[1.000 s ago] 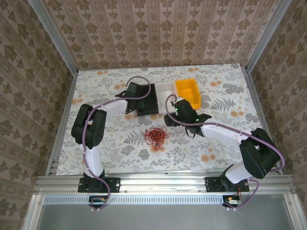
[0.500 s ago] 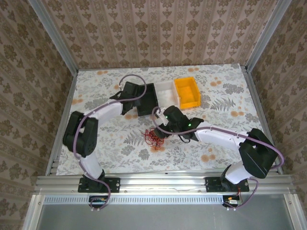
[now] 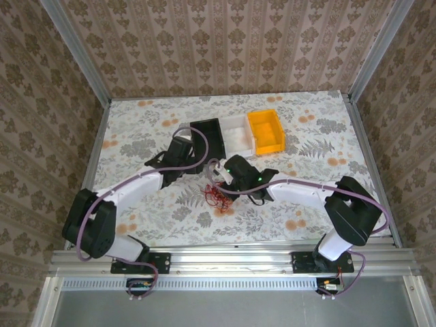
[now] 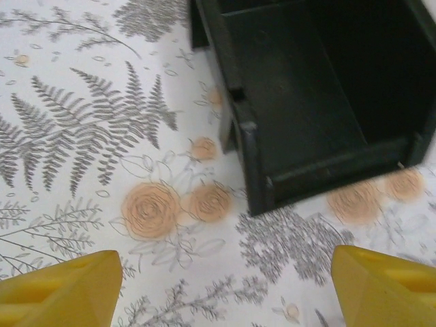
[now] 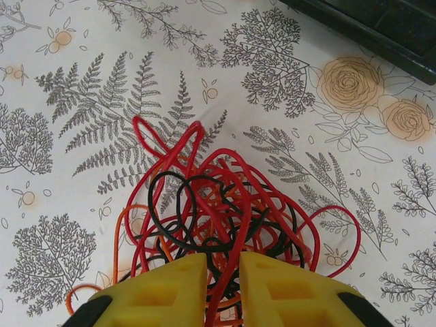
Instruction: Untangle the cables
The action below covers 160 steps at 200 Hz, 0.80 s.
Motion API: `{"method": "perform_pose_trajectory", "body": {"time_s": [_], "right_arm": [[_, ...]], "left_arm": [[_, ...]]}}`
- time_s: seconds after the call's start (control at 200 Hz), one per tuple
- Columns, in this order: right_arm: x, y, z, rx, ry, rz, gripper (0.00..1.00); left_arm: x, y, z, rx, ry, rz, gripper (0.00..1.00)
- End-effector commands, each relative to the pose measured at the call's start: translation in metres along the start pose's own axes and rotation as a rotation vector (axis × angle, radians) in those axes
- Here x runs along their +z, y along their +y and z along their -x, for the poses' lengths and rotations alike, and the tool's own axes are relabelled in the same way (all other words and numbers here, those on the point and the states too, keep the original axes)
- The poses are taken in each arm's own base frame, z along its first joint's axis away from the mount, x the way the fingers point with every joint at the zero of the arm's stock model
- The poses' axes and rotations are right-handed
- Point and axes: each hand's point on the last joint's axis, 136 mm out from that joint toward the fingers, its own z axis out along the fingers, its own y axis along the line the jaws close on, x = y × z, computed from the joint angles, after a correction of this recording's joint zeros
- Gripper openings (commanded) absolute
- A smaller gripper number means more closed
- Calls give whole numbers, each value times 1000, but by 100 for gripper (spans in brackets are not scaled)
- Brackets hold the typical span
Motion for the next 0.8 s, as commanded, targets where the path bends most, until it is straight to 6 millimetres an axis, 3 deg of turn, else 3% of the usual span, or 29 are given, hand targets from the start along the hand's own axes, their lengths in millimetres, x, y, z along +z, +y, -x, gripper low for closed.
{"method": "perform_pose_trajectory", "body": {"time_s": [0.0, 0.19, 0.405, 0.575, 0.795], "right_arm": [[2, -4, 11, 40, -12, 30, 14], [0, -13, 22, 138, -49, 96, 3], [-3, -23, 27, 221, -68, 158, 2], [-3, -35, 25, 308, -76, 195, 1], [-4, -45, 22, 379, -72, 227, 0]], "left_arm": [[-11, -19, -15, 106, 39, -129, 81], [-26, -57, -28, 173, 71, -366, 83], [-45, -92, -44, 325, 123, -551, 88], [-32, -101, -49, 405, 150, -538, 90], [-2, -120, -46, 466, 131, -492, 89]]}}
